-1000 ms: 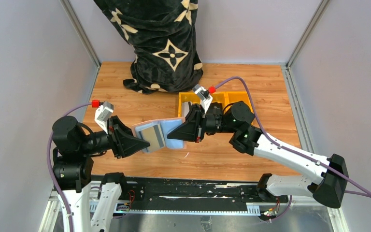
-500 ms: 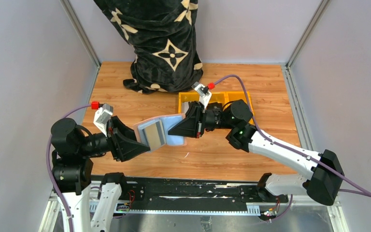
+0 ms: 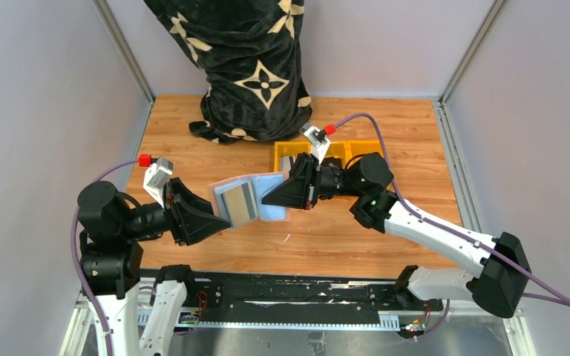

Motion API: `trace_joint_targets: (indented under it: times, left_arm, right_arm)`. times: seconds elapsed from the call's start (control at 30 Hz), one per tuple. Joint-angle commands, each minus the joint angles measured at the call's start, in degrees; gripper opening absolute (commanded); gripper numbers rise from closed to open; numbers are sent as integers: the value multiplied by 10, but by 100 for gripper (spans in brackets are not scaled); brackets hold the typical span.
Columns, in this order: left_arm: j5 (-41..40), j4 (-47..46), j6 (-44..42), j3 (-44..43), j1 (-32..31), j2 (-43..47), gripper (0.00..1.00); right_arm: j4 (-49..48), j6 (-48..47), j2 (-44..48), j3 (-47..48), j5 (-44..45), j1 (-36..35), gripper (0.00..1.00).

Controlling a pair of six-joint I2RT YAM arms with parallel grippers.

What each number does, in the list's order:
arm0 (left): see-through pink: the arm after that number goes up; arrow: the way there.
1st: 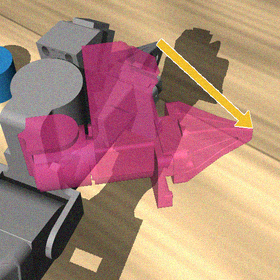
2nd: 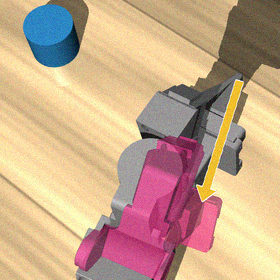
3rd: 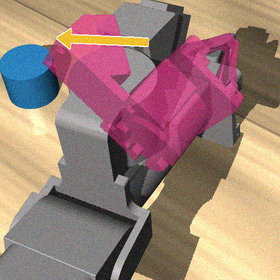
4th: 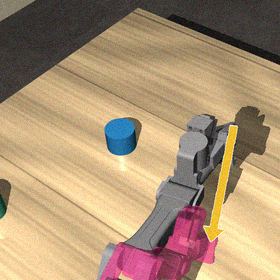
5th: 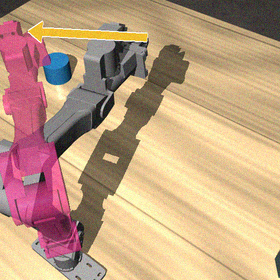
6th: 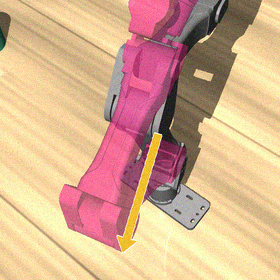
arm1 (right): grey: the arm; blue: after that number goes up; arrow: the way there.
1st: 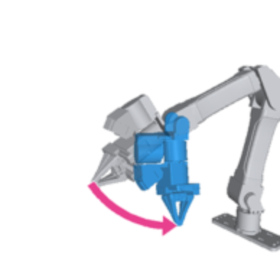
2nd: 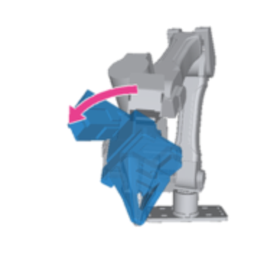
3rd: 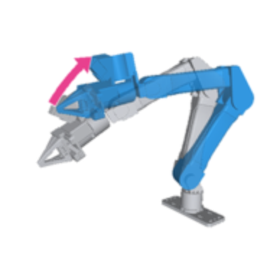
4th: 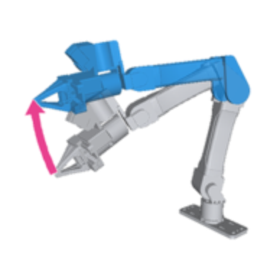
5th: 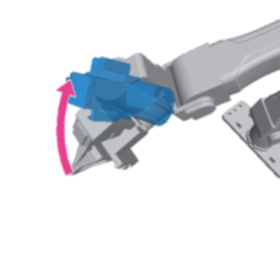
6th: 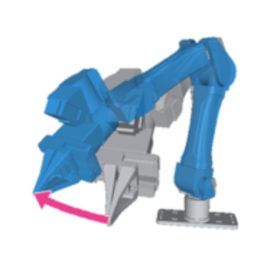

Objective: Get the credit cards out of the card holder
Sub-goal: Remove the credit card from the card holder.

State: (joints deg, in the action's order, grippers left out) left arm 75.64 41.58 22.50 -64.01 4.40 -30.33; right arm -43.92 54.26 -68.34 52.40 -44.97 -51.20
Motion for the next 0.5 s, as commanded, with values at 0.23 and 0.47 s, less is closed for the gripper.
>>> trace_joint_targets:
  times: [0.23,0.47]
  left_arm:
    - [-8,-39,30,-5,-1,-4,23]
    - [-13,-58,47,-3,-1,4,19]
  right_arm:
    - [-54,12,20,-8,-21,8,0]
    - [-56,17,19,-6,-26,9,0]
